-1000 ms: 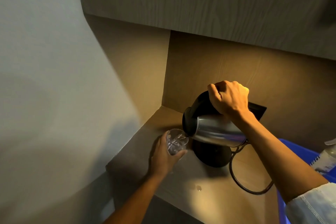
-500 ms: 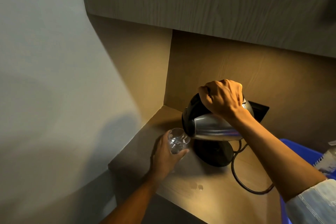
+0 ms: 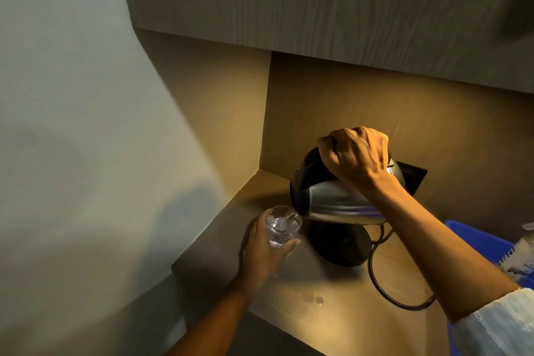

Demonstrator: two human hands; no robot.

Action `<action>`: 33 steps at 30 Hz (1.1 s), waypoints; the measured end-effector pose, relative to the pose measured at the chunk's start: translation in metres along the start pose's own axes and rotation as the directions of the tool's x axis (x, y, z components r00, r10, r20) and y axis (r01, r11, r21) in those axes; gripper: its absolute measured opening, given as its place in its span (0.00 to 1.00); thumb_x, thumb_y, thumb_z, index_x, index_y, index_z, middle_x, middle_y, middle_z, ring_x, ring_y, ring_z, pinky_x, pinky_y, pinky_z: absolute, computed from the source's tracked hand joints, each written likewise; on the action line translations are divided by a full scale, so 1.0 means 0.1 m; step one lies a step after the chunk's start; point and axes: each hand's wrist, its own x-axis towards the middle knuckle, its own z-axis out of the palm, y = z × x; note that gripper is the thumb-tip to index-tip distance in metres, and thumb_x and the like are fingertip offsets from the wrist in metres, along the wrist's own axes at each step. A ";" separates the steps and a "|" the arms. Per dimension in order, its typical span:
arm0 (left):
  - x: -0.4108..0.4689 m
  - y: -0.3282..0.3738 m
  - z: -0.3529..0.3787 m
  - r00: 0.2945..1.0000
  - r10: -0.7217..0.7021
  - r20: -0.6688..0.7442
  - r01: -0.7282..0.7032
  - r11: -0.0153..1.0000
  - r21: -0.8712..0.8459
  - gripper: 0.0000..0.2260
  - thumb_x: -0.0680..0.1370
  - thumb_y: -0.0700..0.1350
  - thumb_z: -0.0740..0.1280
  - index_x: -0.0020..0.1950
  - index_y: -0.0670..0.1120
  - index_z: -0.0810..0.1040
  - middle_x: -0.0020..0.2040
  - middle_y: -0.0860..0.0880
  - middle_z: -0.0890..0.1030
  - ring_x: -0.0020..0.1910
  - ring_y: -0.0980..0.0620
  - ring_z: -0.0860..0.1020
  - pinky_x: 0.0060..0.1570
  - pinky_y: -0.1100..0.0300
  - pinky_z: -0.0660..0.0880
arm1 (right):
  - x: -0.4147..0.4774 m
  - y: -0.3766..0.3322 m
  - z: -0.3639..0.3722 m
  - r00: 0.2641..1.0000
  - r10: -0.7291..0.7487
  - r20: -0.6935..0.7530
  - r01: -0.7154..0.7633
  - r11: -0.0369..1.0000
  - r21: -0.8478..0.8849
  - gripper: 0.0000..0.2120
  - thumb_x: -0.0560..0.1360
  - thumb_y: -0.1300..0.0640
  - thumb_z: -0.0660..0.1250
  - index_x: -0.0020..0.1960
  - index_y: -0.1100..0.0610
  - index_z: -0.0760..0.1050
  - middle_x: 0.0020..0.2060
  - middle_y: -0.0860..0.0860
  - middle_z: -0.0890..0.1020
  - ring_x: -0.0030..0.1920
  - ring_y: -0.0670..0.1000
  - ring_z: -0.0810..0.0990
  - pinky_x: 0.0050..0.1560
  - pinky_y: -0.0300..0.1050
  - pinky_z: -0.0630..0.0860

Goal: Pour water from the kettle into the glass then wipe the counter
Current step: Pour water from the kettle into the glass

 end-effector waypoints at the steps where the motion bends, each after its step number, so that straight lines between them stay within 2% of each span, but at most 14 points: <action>1: 0.00 0.00 0.00 1.000 0.002 -0.003 -0.002 1.000 0.000 0.44 0.61 0.66 0.75 0.72 0.59 0.60 0.70 0.54 0.72 0.67 0.54 0.72 0.58 0.60 0.75 | 0.00 -0.02 0.00 0.996 -0.028 -0.081 0.027 1.000 -0.009 0.22 0.76 0.55 0.57 0.26 0.51 0.53 0.22 0.47 0.54 0.25 0.47 0.53 0.31 0.45 0.54; 3: 0.00 0.01 -0.01 1.000 0.008 -0.008 -0.008 1.000 -0.002 0.44 0.62 0.66 0.76 0.72 0.58 0.61 0.70 0.53 0.72 0.67 0.53 0.72 0.58 0.58 0.76 | 0.02 -0.01 -0.01 0.988 -0.040 -0.149 0.022 0.993 -0.117 0.20 0.73 0.49 0.54 0.24 0.53 0.55 0.20 0.48 0.56 0.23 0.49 0.55 0.28 0.43 0.52; 5: 0.00 0.02 0.00 1.000 0.013 -0.010 -0.013 1.000 -0.005 0.44 0.62 0.65 0.76 0.73 0.56 0.61 0.70 0.52 0.72 0.67 0.52 0.72 0.60 0.54 0.77 | 0.07 0.12 0.03 0.987 0.040 -0.156 -0.068 0.982 -0.176 0.22 0.72 0.46 0.52 0.23 0.56 0.58 0.19 0.50 0.61 0.21 0.51 0.59 0.28 0.41 0.55; 8: 0.00 0.02 0.00 1.000 0.011 -0.011 -0.011 1.000 -0.016 0.44 0.62 0.64 0.76 0.73 0.55 0.61 0.71 0.51 0.71 0.68 0.50 0.72 0.60 0.48 0.77 | 0.04 0.31 0.04 0.958 0.195 -0.211 -0.211 0.976 -0.057 0.22 0.71 0.47 0.53 0.22 0.57 0.61 0.19 0.51 0.65 0.23 0.53 0.67 0.30 0.42 0.62; 11: -0.01 0.02 0.00 1.000 0.001 -0.021 -0.002 1.000 -0.027 0.45 0.62 0.64 0.76 0.74 0.56 0.61 0.71 0.51 0.71 0.68 0.50 0.71 0.61 0.47 0.77 | -0.05 0.53 0.03 0.905 0.357 -0.232 -0.341 0.934 0.107 0.22 0.72 0.48 0.53 0.22 0.56 0.61 0.19 0.50 0.66 0.23 0.52 0.66 0.29 0.43 0.62; 13: -0.02 0.02 0.01 0.999 -0.003 -0.033 0.002 1.000 -0.029 0.45 0.61 0.63 0.77 0.74 0.55 0.61 0.71 0.50 0.72 0.68 0.49 0.71 0.61 0.47 0.77 | -0.14 0.67 0.04 0.841 0.484 -0.243 -0.435 0.871 0.228 0.22 0.73 0.48 0.53 0.23 0.56 0.60 0.20 0.50 0.66 0.23 0.51 0.66 0.30 0.44 0.64; 15: -0.01 0.01 0.02 0.999 -0.018 -0.027 0.017 0.999 -0.035 0.45 0.61 0.62 0.77 0.74 0.56 0.61 0.71 0.50 0.71 0.69 0.49 0.71 0.62 0.47 0.76 | -0.22 0.82 0.06 0.731 0.635 -0.249 -0.560 0.767 0.312 0.22 0.72 0.46 0.52 0.25 0.59 0.63 0.22 0.53 0.69 0.25 0.53 0.68 0.31 0.45 0.65; 17: -0.02 0.01 0.03 1.000 -0.020 -0.022 0.019 0.999 -0.043 0.45 0.60 0.63 0.78 0.73 0.55 0.62 0.70 0.50 0.72 0.68 0.49 0.72 0.62 0.51 0.76 | -0.31 0.94 0.11 0.628 0.738 -0.246 -0.636 0.669 0.384 0.22 0.71 0.45 0.51 0.28 0.61 0.65 0.24 0.54 0.71 0.27 0.55 0.69 0.31 0.46 0.65; 19: -0.02 -0.01 0.04 1.000 -0.010 -0.025 0.009 0.999 -0.041 0.45 0.61 0.62 0.78 0.73 0.54 0.63 0.70 0.50 0.73 0.67 0.49 0.72 0.61 0.54 0.76 | -0.40 1.03 0.19 0.536 0.817 -0.212 -0.656 0.562 0.504 0.20 0.70 0.45 0.52 0.29 0.59 0.66 0.24 0.52 0.70 0.28 0.54 0.68 0.31 0.46 0.64; 22: -0.01 -0.01 0.06 0.999 -0.001 -0.043 0.000 1.000 -0.015 0.45 0.62 0.61 0.78 0.74 0.52 0.63 0.70 0.49 0.73 0.67 0.48 0.72 0.62 0.50 0.77 | -0.56 1.17 0.35 0.397 0.907 -0.143 -0.633 0.383 0.673 0.15 0.69 0.47 0.54 0.27 0.54 0.63 0.24 0.50 0.65 0.27 0.51 0.63 0.30 0.47 0.60; 25: 0.00 -0.01 0.07 0.999 0.012 -0.046 -0.013 1.000 -0.028 0.44 0.63 0.58 0.79 0.74 0.51 0.64 0.70 0.49 0.73 0.67 0.48 0.72 0.61 0.49 0.77 | -0.71 1.31 0.51 0.307 0.951 -0.026 -0.608 0.217 0.763 0.13 0.67 0.45 0.55 0.30 0.52 0.66 0.29 0.53 0.69 0.32 0.55 0.68 0.34 0.50 0.63; 27: 0.00 0.00 0.09 0.999 0.021 -0.046 -0.023 0.999 -0.032 0.44 0.63 0.57 0.79 0.74 0.50 0.63 0.71 0.48 0.72 0.67 0.48 0.72 0.61 0.48 0.77 | -0.80 1.39 0.57 0.249 0.968 0.019 -0.593 0.137 0.793 0.12 0.65 0.43 0.55 0.33 0.52 0.67 0.30 0.52 0.69 0.32 0.52 0.68 0.33 0.48 0.63; 30: -0.01 0.00 0.11 0.999 0.018 -0.045 -0.019 0.999 -0.033 0.43 0.65 0.55 0.79 0.75 0.49 0.62 0.72 0.47 0.71 0.69 0.47 0.71 0.63 0.47 0.76 | -0.83 1.44 0.61 0.201 0.977 0.068 -0.534 0.051 0.844 0.11 0.65 0.44 0.57 0.36 0.51 0.68 0.33 0.51 0.70 0.34 0.51 0.69 0.33 0.46 0.64; 33: 0.00 -0.01 0.13 0.999 0.012 -0.044 -0.015 0.998 -0.055 0.43 0.66 0.51 0.79 0.75 0.47 0.61 0.73 0.46 0.70 0.70 0.45 0.70 0.65 0.47 0.74 | -0.83 1.46 0.63 0.225 0.972 0.061 -0.540 0.073 0.839 0.12 0.67 0.43 0.56 0.37 0.51 0.68 0.33 0.50 0.70 0.36 0.51 0.70 0.33 0.45 0.65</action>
